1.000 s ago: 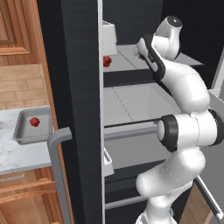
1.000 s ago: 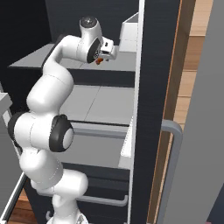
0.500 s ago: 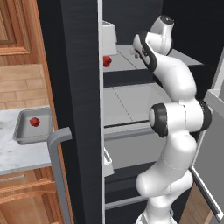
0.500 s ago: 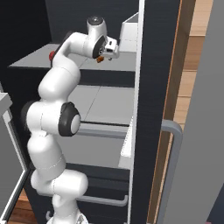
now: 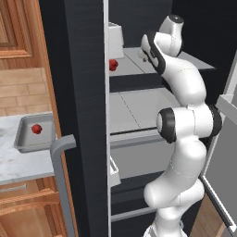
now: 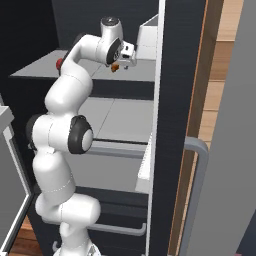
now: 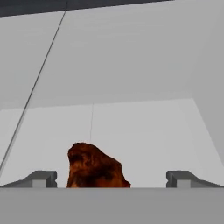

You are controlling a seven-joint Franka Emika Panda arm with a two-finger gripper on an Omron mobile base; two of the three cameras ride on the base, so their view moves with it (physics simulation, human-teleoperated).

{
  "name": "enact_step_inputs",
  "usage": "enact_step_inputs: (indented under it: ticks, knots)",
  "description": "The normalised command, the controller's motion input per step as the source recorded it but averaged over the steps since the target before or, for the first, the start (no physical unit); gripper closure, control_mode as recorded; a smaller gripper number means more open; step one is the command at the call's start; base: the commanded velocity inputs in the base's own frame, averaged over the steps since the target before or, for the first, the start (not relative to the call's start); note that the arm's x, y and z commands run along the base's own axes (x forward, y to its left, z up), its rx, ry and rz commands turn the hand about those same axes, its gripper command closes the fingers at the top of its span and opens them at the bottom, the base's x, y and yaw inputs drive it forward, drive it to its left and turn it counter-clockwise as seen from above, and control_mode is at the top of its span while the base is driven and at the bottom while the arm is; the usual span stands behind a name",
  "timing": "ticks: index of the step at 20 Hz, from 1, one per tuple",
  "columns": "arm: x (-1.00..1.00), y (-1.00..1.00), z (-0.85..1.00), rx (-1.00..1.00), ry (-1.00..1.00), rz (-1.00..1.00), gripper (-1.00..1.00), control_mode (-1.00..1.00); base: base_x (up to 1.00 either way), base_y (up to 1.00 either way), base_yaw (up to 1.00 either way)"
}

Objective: Place one bell pepper and one chicken drumstick in each tupperware on the nearby counter, to pack two identical lunches.

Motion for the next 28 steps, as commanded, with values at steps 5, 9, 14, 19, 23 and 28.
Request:
enact_step_inputs:
  ticks: [5,9,14,19,23,28]
  knots:
    - [0.00,0.00,-0.52,-0.02,0.02,0.00,-1.00,-1.00,0.00,0.00,0.00]
    - [0.00,0.00,-0.63,-0.03,0.15,0.00,-1.00,-1.00,0.00,0.00,0.00]
    - [0.00,0.00,-0.58,-0.02,0.20,0.00,-1.00,-1.00,0.00,0.00,0.00]
    - [0.00,0.00,-0.60,-0.02,0.16,0.00,1.00,-1.00,0.00,0.00,0.00]
    - [0.00,0.00,-0.59,-0.02,0.07,0.00,1.00,-1.00,0.00,0.00,0.00]
    - [0.06,0.00,-0.18,0.00,-0.04,0.00,1.00,-1.00,0.00,0.00,0.00]
